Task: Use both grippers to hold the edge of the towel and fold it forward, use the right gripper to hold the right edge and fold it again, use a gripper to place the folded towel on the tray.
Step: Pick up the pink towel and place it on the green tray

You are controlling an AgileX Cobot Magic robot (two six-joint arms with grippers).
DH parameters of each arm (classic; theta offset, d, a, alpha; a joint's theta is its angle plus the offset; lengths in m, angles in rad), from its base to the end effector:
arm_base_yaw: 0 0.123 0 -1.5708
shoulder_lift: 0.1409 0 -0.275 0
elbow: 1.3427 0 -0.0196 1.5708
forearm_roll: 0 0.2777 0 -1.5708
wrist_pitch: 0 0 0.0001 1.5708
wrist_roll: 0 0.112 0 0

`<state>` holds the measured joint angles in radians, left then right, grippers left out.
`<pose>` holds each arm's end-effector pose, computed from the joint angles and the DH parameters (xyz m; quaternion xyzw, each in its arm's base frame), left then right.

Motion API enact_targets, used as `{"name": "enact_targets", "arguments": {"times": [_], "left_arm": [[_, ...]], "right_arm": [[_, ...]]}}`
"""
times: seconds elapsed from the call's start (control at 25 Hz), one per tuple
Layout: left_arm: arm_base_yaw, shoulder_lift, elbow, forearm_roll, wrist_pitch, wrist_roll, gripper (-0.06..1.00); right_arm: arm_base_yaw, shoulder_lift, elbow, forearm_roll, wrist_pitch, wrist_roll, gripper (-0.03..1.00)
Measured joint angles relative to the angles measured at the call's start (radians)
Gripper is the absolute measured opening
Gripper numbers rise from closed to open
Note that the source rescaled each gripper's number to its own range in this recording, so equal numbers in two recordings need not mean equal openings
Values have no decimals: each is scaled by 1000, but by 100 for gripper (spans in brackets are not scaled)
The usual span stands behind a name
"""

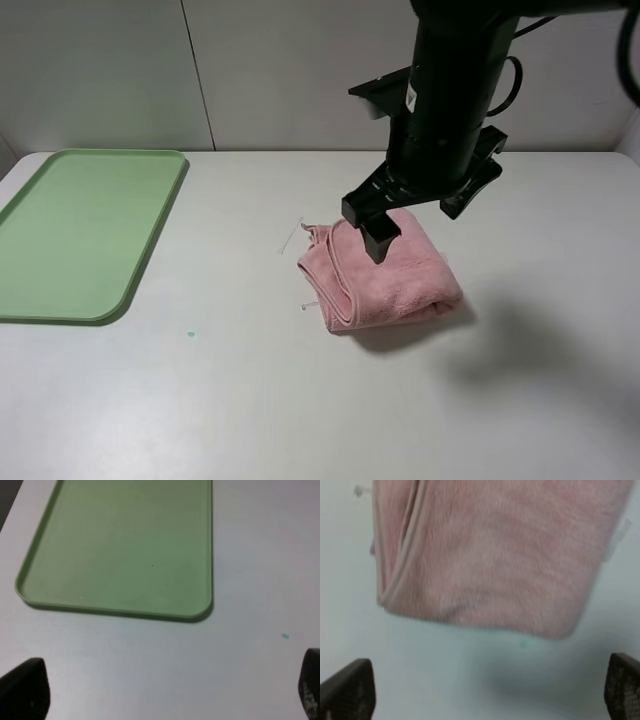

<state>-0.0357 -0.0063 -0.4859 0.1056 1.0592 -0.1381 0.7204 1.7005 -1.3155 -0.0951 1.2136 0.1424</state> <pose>0.0485 0.0086 0.2770 -0.0455 0.8525 0.0076 0.5207 0.2707 0.2243 0.2139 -0.2992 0.9527 -0.0285 0.0458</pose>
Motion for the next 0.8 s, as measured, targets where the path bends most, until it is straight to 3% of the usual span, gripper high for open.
{"name": "enact_targets", "arguments": {"times": [0.8], "left_arm": [[0,0,0,0,0,0,100]], "right_arm": [[0,-621,386,103,5,-32,100]]}}
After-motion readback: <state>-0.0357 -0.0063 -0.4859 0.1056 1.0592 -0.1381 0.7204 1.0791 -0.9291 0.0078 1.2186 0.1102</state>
